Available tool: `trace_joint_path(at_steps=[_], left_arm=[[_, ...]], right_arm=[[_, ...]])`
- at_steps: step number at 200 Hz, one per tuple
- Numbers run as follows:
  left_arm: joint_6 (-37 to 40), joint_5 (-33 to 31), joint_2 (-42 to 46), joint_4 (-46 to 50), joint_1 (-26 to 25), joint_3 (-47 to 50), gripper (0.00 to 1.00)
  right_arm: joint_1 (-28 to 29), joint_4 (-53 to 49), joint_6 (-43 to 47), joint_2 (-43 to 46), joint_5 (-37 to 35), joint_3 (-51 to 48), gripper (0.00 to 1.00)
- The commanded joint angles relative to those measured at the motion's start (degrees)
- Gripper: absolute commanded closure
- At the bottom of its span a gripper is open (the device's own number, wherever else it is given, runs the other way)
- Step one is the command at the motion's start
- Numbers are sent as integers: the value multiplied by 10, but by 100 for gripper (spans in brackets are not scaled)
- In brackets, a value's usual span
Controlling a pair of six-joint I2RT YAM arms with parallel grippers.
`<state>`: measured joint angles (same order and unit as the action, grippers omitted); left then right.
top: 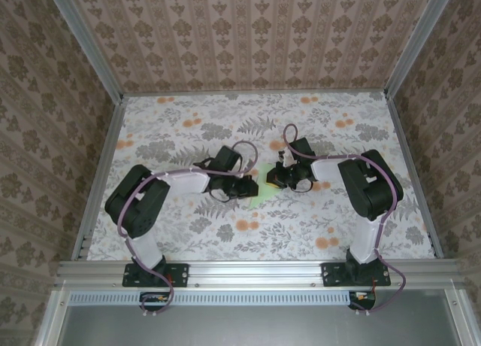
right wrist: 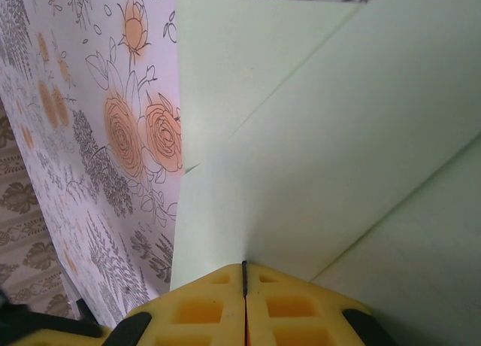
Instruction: Fold a paper plane with a square sheet of paper (pick it up from the middle)
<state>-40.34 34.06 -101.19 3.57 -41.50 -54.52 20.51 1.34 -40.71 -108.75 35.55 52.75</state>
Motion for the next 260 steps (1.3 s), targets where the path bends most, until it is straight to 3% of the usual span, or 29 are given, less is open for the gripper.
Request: trace_joint_path(at_steps=[1,56,119,260], left_arm=[[35,12,-31,25,1,-52,85],[72,1,-94,73,-6,-100,90],[79,-10,-105,83,-5,-72,93],[49,-8,-29,53,-22,71,96]], right_arm=[[1,-61,9,-57,-74,-21,92],[1,-71,10,-60,-75,-15,92],[1,-91,13,-64,-88,-9,92],[1,-144,20,-78,-120,12,93]])
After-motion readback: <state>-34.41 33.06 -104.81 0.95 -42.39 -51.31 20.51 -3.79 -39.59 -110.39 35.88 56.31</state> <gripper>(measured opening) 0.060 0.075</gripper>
